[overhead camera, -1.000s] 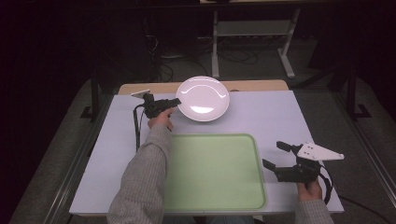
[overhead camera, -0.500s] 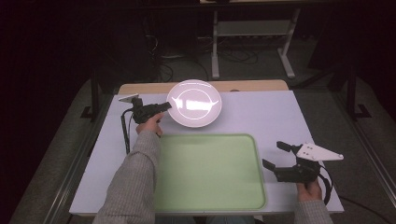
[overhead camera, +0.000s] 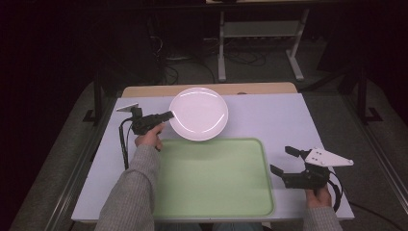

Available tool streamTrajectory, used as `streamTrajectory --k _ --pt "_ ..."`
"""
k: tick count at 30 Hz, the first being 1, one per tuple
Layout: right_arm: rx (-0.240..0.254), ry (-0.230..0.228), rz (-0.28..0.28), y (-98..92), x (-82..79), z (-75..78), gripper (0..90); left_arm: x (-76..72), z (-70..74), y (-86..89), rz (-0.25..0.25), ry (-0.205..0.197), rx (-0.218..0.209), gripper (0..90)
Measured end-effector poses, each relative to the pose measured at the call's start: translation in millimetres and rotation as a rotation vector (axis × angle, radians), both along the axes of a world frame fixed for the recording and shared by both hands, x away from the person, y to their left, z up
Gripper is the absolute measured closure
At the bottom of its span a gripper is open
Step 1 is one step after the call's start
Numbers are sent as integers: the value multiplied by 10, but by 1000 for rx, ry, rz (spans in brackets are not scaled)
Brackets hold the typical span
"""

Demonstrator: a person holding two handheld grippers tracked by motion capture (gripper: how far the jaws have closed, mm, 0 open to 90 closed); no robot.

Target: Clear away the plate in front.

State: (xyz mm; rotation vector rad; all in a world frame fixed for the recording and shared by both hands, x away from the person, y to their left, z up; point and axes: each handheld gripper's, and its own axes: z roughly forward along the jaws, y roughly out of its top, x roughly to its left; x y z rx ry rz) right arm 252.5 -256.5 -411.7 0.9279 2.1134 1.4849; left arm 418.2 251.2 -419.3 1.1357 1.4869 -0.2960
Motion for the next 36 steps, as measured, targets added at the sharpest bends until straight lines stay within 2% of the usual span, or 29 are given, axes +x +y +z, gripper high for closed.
streamTrajectory --k 6,13,20,28,34,36 --pt "-6 2 1 13 -2 -8 133 -139 20 65 1 -18 -9 874" --pt "-10 1 2 23 -1 -13 133 -266 21 173 -1 -19 13 873" --pt "-15 4 1 32 0 -19 133 -385 -36 270 -3 -11 9 874" --pt "-16 3 -1 35 2 -23 133 -482 -34 284 -23 -15 23 873" --pt "-18 4 0 36 -1 -23 133 -562 -61 287 -39 -20 15 874" --pt "-18 4 -1 35 -2 -22 133 -596 -85 289 -46 -18 28 875"
